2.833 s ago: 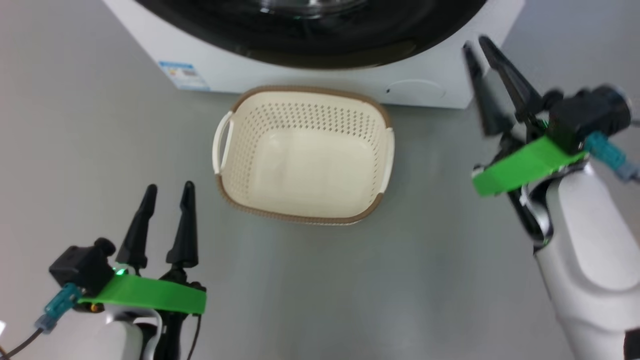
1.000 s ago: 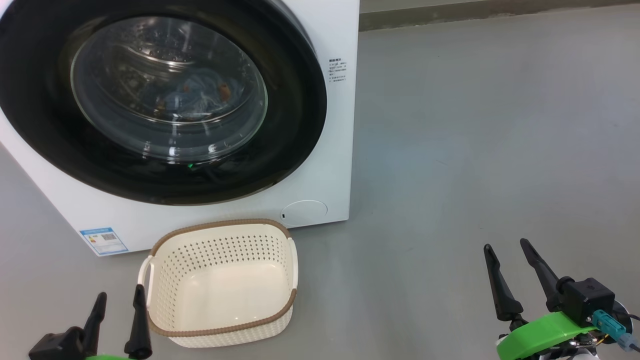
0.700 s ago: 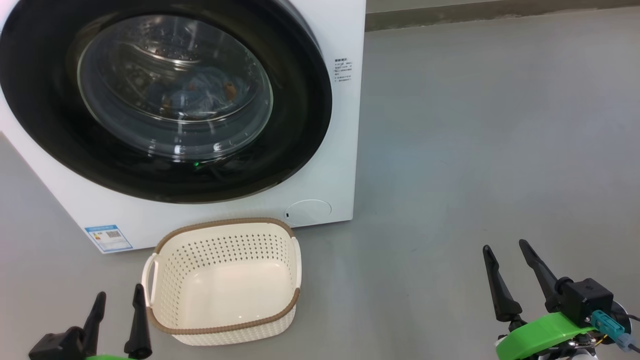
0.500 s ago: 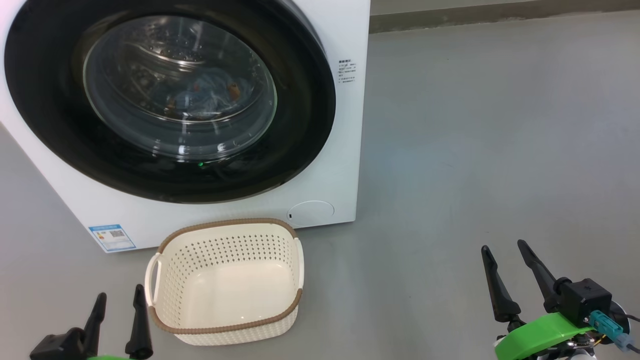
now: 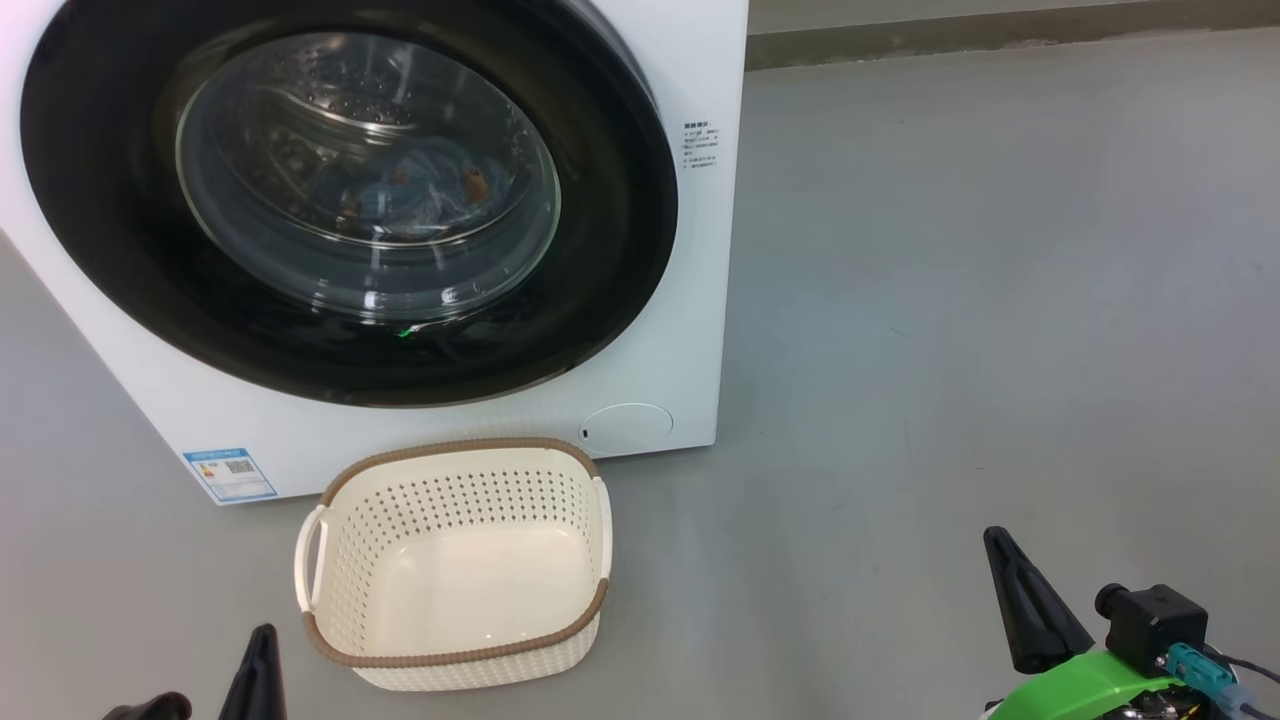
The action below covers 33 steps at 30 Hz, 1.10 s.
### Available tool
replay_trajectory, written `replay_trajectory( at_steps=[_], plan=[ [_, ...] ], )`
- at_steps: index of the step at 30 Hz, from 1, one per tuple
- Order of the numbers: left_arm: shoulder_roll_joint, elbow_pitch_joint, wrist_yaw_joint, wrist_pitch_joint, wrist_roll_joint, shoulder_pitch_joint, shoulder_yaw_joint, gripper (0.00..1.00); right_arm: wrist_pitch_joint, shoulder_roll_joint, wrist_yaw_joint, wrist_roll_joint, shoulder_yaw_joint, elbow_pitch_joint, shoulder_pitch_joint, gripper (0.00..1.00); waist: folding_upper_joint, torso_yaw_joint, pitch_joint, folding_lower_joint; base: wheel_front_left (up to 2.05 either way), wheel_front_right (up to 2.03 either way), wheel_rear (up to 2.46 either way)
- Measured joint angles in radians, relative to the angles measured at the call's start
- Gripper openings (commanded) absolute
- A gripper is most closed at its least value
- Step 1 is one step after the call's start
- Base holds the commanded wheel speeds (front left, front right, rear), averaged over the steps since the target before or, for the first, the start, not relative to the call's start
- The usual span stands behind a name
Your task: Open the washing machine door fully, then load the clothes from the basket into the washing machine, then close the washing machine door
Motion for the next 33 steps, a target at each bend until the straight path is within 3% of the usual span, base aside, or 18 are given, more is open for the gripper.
replay_trajectory(
  at_steps=[33],
  plan=[
    [-0.002,-0.011,0.0,0.096,-0.348,-0.005,0.006,0.0,0.096,0.013,0.0,0.388,-0.03,-0.001,-0.002,0.0,0.0,0.006,0.008,0.0,0.0,0.0,0.0]
  ],
)
